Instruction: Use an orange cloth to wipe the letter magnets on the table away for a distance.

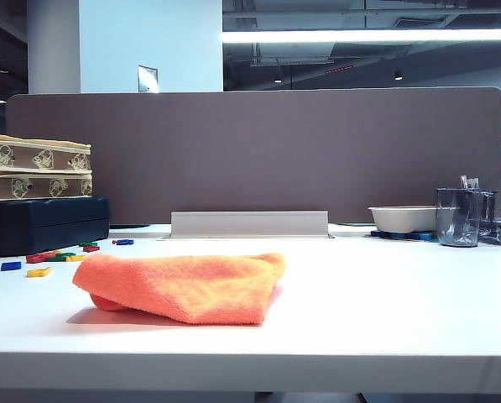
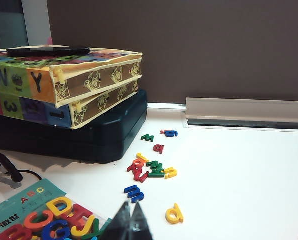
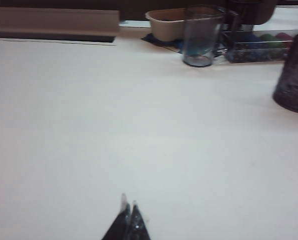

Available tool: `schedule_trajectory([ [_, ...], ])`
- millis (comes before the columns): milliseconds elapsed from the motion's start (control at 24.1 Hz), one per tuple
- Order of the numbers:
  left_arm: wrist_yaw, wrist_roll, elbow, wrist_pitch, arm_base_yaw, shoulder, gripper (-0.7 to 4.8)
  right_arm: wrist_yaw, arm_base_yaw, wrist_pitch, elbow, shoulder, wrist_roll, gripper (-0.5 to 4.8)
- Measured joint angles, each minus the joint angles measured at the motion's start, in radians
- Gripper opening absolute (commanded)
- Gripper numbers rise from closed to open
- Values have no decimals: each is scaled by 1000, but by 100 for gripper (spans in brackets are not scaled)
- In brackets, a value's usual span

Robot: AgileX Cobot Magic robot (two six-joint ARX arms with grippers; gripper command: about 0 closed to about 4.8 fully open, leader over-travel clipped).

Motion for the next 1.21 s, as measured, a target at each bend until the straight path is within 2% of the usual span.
schedule_trajectory([
  [125,0,0,0,0,0,0,-5,0,-26,0,0,0,0,-1],
  [914,0,0,0,0,0,0,-5,2,-25,21,0,0,0,-1],
  [1205,0,0,0,0,0,0,-5,151,-25,160,0,0,0,-1],
])
